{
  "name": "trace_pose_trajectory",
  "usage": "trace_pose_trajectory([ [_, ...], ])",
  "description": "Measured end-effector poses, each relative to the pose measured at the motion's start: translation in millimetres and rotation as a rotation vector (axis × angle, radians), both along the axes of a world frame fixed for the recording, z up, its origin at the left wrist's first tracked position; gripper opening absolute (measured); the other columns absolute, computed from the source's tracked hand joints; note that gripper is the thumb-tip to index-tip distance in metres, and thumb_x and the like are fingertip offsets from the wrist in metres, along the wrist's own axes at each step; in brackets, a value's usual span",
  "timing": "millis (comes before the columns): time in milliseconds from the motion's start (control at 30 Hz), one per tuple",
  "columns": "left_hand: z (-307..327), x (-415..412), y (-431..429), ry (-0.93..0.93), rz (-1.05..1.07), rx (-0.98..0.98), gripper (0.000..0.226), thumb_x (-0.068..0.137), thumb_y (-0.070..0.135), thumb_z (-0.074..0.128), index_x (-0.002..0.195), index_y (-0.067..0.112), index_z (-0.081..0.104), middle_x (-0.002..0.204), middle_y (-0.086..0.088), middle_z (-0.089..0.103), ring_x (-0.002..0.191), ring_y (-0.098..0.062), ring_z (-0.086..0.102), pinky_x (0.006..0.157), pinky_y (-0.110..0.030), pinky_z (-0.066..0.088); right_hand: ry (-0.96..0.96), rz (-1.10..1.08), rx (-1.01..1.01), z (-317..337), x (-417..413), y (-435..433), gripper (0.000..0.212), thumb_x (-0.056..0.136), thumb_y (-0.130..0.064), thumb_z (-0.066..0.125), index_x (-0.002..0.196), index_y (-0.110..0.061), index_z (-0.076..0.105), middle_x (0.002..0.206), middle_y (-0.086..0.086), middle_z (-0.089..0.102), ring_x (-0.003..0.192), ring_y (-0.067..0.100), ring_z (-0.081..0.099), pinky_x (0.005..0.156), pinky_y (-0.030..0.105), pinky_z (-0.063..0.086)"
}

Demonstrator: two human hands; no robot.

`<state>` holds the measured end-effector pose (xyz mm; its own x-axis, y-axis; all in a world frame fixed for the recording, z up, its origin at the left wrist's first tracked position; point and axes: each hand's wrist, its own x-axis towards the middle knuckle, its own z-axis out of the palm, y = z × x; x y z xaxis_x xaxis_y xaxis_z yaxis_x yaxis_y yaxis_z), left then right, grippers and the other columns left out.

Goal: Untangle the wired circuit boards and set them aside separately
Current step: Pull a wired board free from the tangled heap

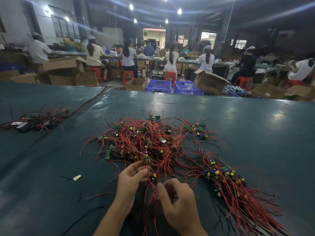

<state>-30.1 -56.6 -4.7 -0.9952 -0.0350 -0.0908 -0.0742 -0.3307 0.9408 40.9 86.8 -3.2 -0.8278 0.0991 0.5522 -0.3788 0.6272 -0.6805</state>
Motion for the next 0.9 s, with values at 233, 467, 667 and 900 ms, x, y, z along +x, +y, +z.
trace_pose_trajectory([
  [233, 5.7, 5.4, 0.1, -0.014, -0.107, 0.008, 0.024, 0.085, -0.011, 0.059, 0.105, 0.003, 0.061, 0.076, -0.009, 0.072, 0.063, -0.017, 0.067, 0.051, -0.02, 0.05, -0.036, -0.068, -0.181, -0.2, -12.5, 5.9, 0.008, 0.09, -0.045, 0.062, 0.097, -0.041, 0.063, 0.089, -0.02, 0.062, 0.08, 0.007, 0.062, 0.067, 0.019, 0.05],
  [467, 3.1, 8.6, 1.2, -0.038, -0.277, -0.114, 0.026, 0.08, -0.012, 0.065, 0.103, -0.002, 0.061, 0.075, -0.017, 0.067, 0.059, -0.019, 0.065, 0.049, -0.022, 0.048, -0.176, -0.001, -0.094, -8.7, -25.7, 1.6, 0.041, 0.094, -0.028, 0.064, 0.135, -0.025, 0.058, 0.119, -0.019, 0.059, 0.114, -0.001, 0.053, 0.098, 0.02, 0.045],
  [667, 4.1, 9.1, 3.0, -0.051, -0.178, -0.093, 0.008, 0.088, 0.005, 0.061, 0.094, 0.0, 0.061, 0.062, -0.011, 0.058, 0.049, -0.018, 0.055, 0.044, -0.022, 0.045, -0.109, -0.094, -0.192, -9.1, -25.0, 5.0, 0.026, 0.094, -0.031, 0.063, 0.113, -0.016, 0.073, 0.081, -0.014, 0.062, 0.073, 0.007, 0.06, 0.064, 0.021, 0.048],
  [900, 9.2, 11.1, 7.9, -0.007, -0.124, -0.15, 0.023, 0.087, 0.026, 0.067, 0.108, 0.016, 0.065, 0.058, 0.001, 0.056, 0.049, -0.012, 0.051, 0.047, -0.023, 0.045, -0.031, -0.036, -0.384, 0.2, -17.8, 3.5, 0.024, 0.089, -0.04, 0.056, 0.105, -0.029, 0.071, 0.078, -0.008, 0.063, 0.073, 0.011, 0.062, 0.061, 0.018, 0.049],
])
